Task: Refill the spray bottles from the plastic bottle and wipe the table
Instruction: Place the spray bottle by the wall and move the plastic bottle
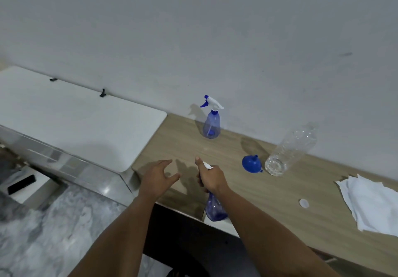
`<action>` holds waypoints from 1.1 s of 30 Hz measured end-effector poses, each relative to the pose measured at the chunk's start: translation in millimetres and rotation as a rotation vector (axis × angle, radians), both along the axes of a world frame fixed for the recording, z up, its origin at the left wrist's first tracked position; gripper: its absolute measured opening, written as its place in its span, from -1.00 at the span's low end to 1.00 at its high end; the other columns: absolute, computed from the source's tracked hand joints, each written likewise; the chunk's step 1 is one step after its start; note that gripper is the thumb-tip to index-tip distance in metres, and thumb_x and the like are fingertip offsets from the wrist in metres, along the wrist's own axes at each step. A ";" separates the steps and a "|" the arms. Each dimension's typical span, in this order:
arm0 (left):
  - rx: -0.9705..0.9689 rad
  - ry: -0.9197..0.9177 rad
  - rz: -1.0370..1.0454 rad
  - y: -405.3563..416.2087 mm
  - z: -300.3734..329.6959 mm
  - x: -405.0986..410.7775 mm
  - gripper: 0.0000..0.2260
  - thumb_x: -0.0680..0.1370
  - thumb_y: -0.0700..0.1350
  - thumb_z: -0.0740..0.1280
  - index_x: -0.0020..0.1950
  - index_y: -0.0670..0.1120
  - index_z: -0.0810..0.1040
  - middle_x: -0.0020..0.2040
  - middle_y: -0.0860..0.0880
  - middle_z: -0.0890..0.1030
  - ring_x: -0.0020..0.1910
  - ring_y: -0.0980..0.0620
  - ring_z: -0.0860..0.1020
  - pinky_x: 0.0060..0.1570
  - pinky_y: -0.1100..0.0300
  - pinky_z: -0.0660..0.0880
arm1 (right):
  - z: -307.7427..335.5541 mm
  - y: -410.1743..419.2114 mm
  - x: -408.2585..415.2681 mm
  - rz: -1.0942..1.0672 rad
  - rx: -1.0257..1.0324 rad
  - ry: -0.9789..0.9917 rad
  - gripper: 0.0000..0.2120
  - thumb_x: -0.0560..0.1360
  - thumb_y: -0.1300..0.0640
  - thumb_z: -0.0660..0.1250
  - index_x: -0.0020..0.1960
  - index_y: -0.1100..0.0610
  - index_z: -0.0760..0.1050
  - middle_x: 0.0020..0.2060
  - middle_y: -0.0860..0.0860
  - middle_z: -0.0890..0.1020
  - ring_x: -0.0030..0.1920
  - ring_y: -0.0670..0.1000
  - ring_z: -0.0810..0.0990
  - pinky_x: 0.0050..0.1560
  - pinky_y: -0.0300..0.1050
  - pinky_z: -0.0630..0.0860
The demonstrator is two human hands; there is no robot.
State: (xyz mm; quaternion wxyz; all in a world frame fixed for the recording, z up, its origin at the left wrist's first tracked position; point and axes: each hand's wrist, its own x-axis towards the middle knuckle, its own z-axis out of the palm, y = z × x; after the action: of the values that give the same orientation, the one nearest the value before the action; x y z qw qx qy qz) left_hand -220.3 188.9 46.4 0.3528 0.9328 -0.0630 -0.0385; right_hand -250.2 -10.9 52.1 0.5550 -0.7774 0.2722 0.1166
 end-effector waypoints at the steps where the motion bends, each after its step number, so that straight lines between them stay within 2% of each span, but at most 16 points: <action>1: -0.002 -0.006 -0.003 0.7 -0.8 0.3 -0.40 0.42 0.21 0.48 0.39 -0.03 0.52 0.35 0.00 0.54 0.32 0.02 0.50 0.31 0.15 0.40 | -1.0 -0.5 0.5 0.003 -0.050 0.019 -0.12 0.32 -0.67 0.14 -0.21 0.18 0.64 -0.36 0.06 0.70 -0.34 0.07 0.67 -0.21 0.01 0.67; 3: -0.010 -0.004 -0.003 2.2 -1.8 1.6 -0.40 0.42 0.21 0.48 0.38 -0.03 0.52 0.35 0.01 0.54 0.32 0.03 0.49 0.30 0.17 0.39 | -4.0 -2.9 0.8 0.015 -0.136 0.042 0.00 0.23 -0.75 0.04 -0.16 0.18 0.63 -0.30 0.10 0.72 -0.27 0.13 0.72 -0.07 0.10 0.72; 6: -0.011 -0.003 -0.010 3.6 -0.9 2.8 -0.41 0.43 0.19 0.49 0.38 -0.03 0.52 0.35 0.00 0.54 0.33 0.03 0.48 0.30 0.17 0.39 | -5.3 -4.3 1.0 0.031 -0.152 0.042 0.06 0.19 -0.78 0.03 -0.10 0.19 0.67 -0.26 0.11 0.73 -0.23 0.15 0.73 -0.02 0.17 0.71; 9: -0.005 -0.012 -0.018 4.3 -1.1 4.8 -0.42 0.43 0.19 0.48 0.38 -0.03 0.53 0.35 0.01 0.54 0.33 0.02 0.49 0.31 0.15 0.40 | -2.9 -4.6 0.5 0.001 -0.116 0.010 -0.01 0.20 -0.76 0.06 -0.09 0.12 0.68 -0.24 0.06 0.74 -0.20 0.12 0.73 0.01 0.20 0.71; 12: -0.001 -0.019 -0.024 5.7 -2.5 6.9 -0.42 0.43 0.22 0.47 0.37 -0.03 0.53 0.33 0.02 0.55 0.32 0.03 0.50 0.30 0.13 0.43 | 3.4 -3.2 -1.6 -0.045 -0.065 -0.031 -0.13 0.32 -0.67 0.13 -0.21 0.14 0.68 -0.31 0.04 0.74 -0.20 0.13 0.74 0.01 0.20 0.71; 15: 0.011 -0.027 -0.027 5.9 -2.9 8.4 -0.42 0.43 0.23 0.47 0.36 -0.02 0.54 0.32 0.02 0.56 0.31 0.04 0.50 0.28 0.13 0.44 | 7.5 -1.2 -2.6 -0.070 -0.018 -0.077 -0.26 0.46 -0.56 0.16 -0.34 0.11 0.61 -0.38 0.05 0.70 -0.28 0.09 0.71 -0.04 0.16 0.69; 21: 0.004 -0.025 -0.023 4.7 -1.6 11.3 -0.42 0.43 0.21 0.47 0.36 -0.03 0.54 0.33 0.02 0.55 0.31 0.03 0.50 0.27 0.13 0.43 | 12.2 0.9 -5.5 -0.083 0.032 -0.117 -0.33 0.53 -0.49 0.18 -0.37 0.07 0.57 -0.43 0.04 0.63 -0.37 0.02 0.61 -0.21 0.01 0.63; 24: -0.014 -0.020 -0.018 4.6 -1.1 13.4 -0.42 0.42 0.22 0.48 0.35 -0.04 0.55 0.32 0.02 0.56 0.30 0.03 0.51 0.27 0.12 0.45 | 9.2 -0.6 -4.9 -0.062 -0.005 -0.086 -0.29 0.53 -0.50 0.16 -0.33 0.11 0.57 -0.41 0.04 0.67 -0.36 0.02 0.63 -0.15 0.05 0.67; 28: 0.000 -0.033 -0.022 4.3 -1.0 14.8 -0.42 0.42 0.22 0.48 0.35 -0.04 0.55 0.32 0.01 0.56 0.30 0.02 0.51 0.27 0.11 0.46 | 6.6 -0.9 -3.0 -0.042 -0.051 -0.050 -0.34 0.53 -0.50 0.16 -0.31 0.04 0.62 -0.36 0.05 0.72 -0.31 0.03 0.67 -0.06 0.10 0.69; 31: -0.004 -0.025 -0.026 3.9 -1.3 15.5 -0.41 0.42 0.22 0.47 0.36 -0.04 0.54 0.33 0.01 0.55 0.30 0.02 0.51 0.28 0.10 0.46 | 2.3 -1.4 -0.9 -0.019 -0.092 -0.012 -0.27 0.48 -0.57 0.12 -0.31 0.07 0.62 -0.39 0.03 0.71 -0.30 0.05 0.70 -0.02 0.12 0.71; 33: -0.007 -0.023 -0.027 3.1 -1.3 16.4 -0.41 0.42 0.22 0.47 0.36 -0.04 0.54 0.33 0.01 0.55 0.31 0.02 0.50 0.28 0.09 0.46 | -0.2 -2.6 0.5 -0.014 -0.136 0.017 -0.07 0.33 -0.71 0.04 -0.20 0.15 0.65 -0.36 0.04 0.72 -0.28 0.09 0.73 -0.04 0.14 0.72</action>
State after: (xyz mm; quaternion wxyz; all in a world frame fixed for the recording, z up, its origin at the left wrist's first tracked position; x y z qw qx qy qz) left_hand -204.0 192.1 45.0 0.3547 0.9310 -0.0797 -0.0325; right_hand -249.7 -13.5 51.9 0.4993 -0.8103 0.2898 0.1007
